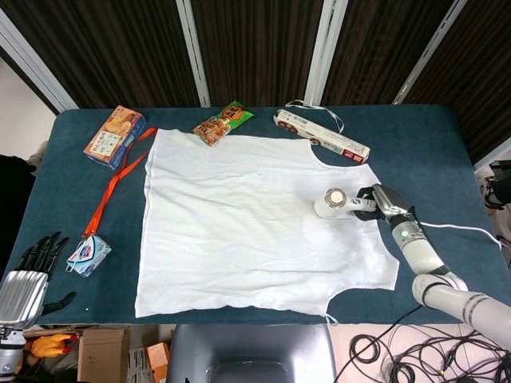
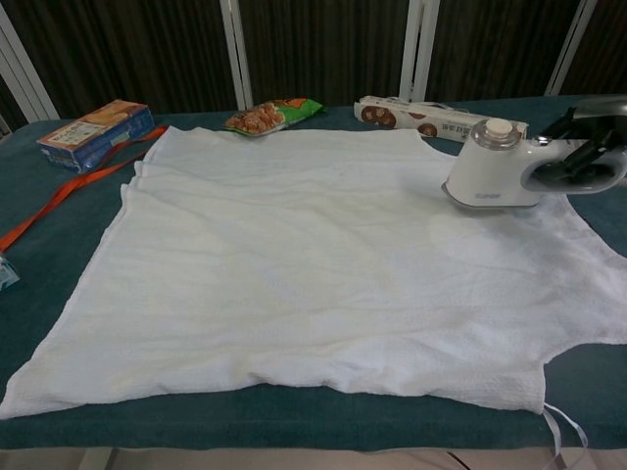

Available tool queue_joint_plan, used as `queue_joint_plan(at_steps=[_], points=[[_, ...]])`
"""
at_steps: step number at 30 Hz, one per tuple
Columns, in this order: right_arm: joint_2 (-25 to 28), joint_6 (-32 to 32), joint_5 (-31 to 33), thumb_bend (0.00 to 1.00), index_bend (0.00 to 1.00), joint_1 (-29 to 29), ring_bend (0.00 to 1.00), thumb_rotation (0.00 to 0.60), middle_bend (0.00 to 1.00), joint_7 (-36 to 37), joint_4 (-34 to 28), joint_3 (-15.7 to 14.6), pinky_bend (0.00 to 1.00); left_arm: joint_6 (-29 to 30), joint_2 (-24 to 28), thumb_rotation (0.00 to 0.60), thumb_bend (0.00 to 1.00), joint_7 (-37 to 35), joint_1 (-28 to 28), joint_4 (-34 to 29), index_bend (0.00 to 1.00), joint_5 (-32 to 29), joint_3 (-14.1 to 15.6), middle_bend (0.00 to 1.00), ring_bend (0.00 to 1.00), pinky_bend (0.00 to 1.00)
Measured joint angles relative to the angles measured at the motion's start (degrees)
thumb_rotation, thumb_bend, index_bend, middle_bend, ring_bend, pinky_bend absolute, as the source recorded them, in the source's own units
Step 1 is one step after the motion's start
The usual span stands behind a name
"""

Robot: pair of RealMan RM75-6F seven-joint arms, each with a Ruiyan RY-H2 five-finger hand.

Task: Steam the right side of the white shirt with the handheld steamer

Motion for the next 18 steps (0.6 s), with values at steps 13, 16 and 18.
queue_joint_plan(at_steps=[13, 16, 18], points=[[-2.3, 0.5, 8.8, 0.65, 1.00, 2.6, 1.00, 0.600, 1.00, -8.8, -2.5, -3.4, 1.00, -0.6, 0.1, 0.600, 0.00, -0.1, -0.2, 0.0, 0.00, -0.1, 0.0, 0.03, 0.05, 0.15], [-1.2, 0.5, 7.0, 0.65, 1.00, 1.7, 1.00, 0.600, 1.00, -8.6, -5.6, -4.0, 1.00, -0.8, 0.0, 0.600, 0.00, 0.2, -0.4, -0.1, 0.00, -0.1, 0.1, 0.03, 0.05, 0.15], [-0.3, 0.7, 5.4, 0.65, 1.00, 0.9, 1.00, 0.600, 1.00, -8.5, -7.9, -4.6, 1.00, -0.8, 0.0, 0.600, 0.00, 0.3, -0.4, -0.1, 0.00, 0.0, 0.1, 0.03, 0.05, 0.15]])
